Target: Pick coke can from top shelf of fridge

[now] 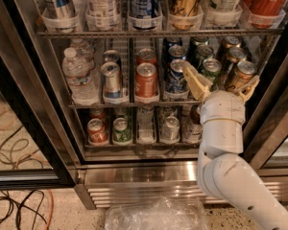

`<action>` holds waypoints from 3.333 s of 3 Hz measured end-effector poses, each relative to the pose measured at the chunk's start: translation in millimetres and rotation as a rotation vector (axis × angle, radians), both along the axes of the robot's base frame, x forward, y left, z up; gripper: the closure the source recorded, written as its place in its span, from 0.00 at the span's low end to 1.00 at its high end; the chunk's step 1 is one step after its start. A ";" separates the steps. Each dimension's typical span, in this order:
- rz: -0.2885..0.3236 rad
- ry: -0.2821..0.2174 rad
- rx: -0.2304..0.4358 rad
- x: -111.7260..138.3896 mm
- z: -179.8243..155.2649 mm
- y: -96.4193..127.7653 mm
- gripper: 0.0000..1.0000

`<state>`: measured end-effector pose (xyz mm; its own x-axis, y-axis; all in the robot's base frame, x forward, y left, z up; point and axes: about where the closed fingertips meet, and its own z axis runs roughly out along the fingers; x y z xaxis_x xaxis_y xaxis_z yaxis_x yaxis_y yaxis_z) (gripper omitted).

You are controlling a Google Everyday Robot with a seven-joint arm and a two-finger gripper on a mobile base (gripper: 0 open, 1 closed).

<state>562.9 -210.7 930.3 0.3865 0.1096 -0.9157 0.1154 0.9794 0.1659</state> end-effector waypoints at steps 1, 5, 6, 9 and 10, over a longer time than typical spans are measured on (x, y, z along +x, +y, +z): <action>-0.065 -0.070 -0.082 -26.5 12.7 -12.2 0.00; -0.255 -0.143 -0.155 -40.5 44.3 -34.6 0.00; -0.343 -0.166 -0.162 -33.7 58.9 -62.7 0.00; -0.299 -0.234 -0.173 -30.6 93.3 -61.4 0.00; -0.276 -0.199 -0.186 -31.0 99.6 -59.8 0.00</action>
Offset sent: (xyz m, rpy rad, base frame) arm -0.0893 -0.0288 0.0437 -0.5230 -0.0797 -0.2626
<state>531.9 -270.5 1030.0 0.5505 -0.1842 -0.8143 0.3621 0.9315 0.0341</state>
